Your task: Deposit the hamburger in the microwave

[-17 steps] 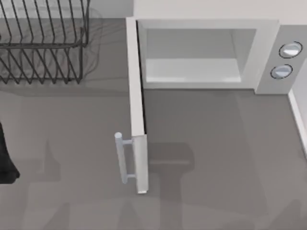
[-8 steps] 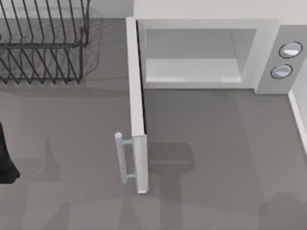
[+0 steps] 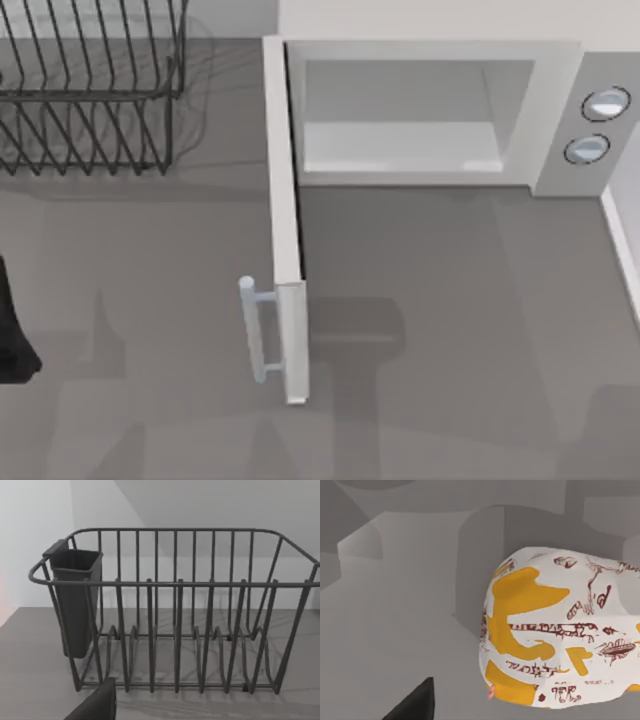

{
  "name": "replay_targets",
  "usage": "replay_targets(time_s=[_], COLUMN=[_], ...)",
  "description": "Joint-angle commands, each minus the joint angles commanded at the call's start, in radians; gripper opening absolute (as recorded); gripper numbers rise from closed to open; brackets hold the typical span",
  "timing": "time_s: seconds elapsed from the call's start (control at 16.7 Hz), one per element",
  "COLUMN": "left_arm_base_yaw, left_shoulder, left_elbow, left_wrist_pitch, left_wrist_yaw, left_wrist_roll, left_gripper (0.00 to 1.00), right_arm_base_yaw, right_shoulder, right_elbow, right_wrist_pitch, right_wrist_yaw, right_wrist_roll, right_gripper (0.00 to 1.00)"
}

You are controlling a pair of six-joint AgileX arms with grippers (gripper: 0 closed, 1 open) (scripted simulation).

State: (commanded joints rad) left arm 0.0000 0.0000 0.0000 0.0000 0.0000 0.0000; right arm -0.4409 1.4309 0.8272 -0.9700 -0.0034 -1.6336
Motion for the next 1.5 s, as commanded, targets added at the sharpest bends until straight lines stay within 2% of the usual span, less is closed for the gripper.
replay_targets(time_s=[0.3,0.78,1.08,1.5], left_arm_base_yaw=[0.000,0.000,0.000,0.000], left_shoulder=[0.000,0.000,0.000,0.000], left_elbow=[0.000,0.000,0.000,0.000], left_wrist_pitch=[0.000,0.000,0.000,0.000], left_wrist_yaw=[0.000,0.000,0.000,0.000], left_wrist_roll=[0.000,0.000,0.000,0.000], left_gripper=[1.00,1.00,1.00,1.00], right_arm_base_yaw=[0.004,0.004,0.004,0.004], right_shoulder=[0.018,0.184,0.194,0.194], right_elbow=[-0.026,-0.183,-0.191,-0.191], right_wrist_pitch=[0.041,0.370,0.385,0.385], right_wrist_yaw=[0.000,0.000,0.000,0.000], right_wrist_roll=[0.004,0.007,0.007,0.007], right_gripper=[1.00,1.00,1.00,0.47])
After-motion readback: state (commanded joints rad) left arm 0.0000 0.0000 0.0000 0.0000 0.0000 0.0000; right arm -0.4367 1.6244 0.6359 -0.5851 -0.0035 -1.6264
